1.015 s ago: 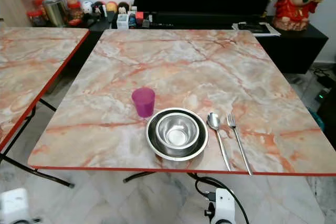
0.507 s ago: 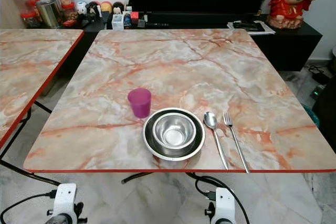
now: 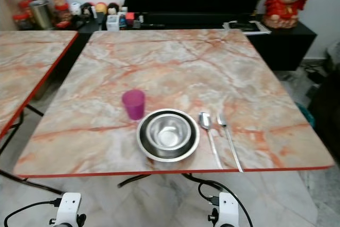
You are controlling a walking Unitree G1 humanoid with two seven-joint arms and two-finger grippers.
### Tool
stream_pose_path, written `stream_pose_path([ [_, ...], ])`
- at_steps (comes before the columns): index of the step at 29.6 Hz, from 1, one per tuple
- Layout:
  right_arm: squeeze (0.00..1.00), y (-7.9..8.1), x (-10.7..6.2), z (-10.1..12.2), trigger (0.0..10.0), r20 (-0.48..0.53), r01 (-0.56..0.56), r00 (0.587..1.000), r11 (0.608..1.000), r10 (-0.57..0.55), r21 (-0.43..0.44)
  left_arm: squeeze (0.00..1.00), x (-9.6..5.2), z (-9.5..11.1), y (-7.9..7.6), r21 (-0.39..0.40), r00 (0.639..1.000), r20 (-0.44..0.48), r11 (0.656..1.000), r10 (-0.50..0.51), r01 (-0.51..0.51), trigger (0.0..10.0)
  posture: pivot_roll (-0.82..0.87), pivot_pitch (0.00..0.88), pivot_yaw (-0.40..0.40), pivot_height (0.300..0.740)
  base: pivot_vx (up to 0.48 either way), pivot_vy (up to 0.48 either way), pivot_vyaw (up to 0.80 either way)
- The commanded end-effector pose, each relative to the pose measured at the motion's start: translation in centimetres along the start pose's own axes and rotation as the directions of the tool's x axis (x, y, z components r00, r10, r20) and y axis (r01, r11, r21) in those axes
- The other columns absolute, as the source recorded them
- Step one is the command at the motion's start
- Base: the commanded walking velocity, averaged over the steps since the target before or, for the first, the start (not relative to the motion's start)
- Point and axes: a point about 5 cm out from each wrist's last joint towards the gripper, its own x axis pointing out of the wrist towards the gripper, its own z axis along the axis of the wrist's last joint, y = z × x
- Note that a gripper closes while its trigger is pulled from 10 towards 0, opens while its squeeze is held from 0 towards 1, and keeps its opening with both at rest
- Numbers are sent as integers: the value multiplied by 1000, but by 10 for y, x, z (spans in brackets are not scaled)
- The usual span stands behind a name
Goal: Setting the table
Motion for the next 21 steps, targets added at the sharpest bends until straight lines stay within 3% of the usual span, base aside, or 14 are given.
stream_pose_path([
  [1,0,0,0,1,10000,0,4,1000,1000,-4,15,0,-1,-7,1,3,1000,-30,1000,5,-5,10000,6,0,-20,736,0,-409,0],
  [21,0,0,0,1,10000,2,-2,1000,1000,2,11,0,-1,-8,-5,3,999,-35,1000,-5,5,10000,-4,0,-21,736,0,-411,0],
])
